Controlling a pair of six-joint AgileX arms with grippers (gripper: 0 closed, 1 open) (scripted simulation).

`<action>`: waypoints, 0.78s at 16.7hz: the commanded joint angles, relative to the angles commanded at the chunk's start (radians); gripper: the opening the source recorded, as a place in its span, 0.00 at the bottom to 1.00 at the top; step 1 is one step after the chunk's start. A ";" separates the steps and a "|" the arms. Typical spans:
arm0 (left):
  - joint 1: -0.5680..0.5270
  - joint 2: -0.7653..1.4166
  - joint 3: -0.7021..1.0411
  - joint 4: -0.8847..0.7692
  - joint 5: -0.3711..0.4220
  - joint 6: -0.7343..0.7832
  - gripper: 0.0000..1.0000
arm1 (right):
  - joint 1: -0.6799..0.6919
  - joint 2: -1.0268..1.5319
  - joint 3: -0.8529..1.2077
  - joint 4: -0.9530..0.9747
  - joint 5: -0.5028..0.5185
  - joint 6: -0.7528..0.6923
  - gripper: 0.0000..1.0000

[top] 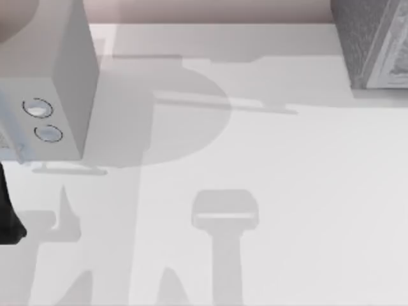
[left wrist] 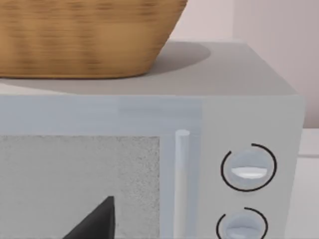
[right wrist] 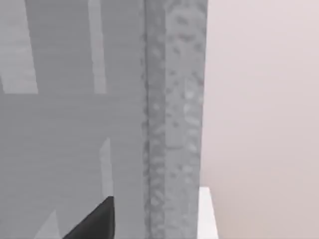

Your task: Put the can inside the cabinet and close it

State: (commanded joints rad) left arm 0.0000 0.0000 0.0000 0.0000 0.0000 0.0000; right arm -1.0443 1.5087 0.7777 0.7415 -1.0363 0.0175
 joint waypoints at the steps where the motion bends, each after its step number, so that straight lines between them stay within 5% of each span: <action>1: 0.000 0.000 0.000 0.000 0.000 0.000 1.00 | -0.003 -0.011 0.076 -0.091 -0.001 -0.001 1.00; 13: 0.000 0.000 0.000 0.000 0.000 0.000 1.00 | -0.001 -0.154 0.897 -1.062 0.001 0.002 1.00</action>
State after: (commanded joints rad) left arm 0.0000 0.0000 0.0000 0.0000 0.0000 0.0000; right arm -1.0454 1.3547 1.6746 -0.3208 -1.0358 0.0192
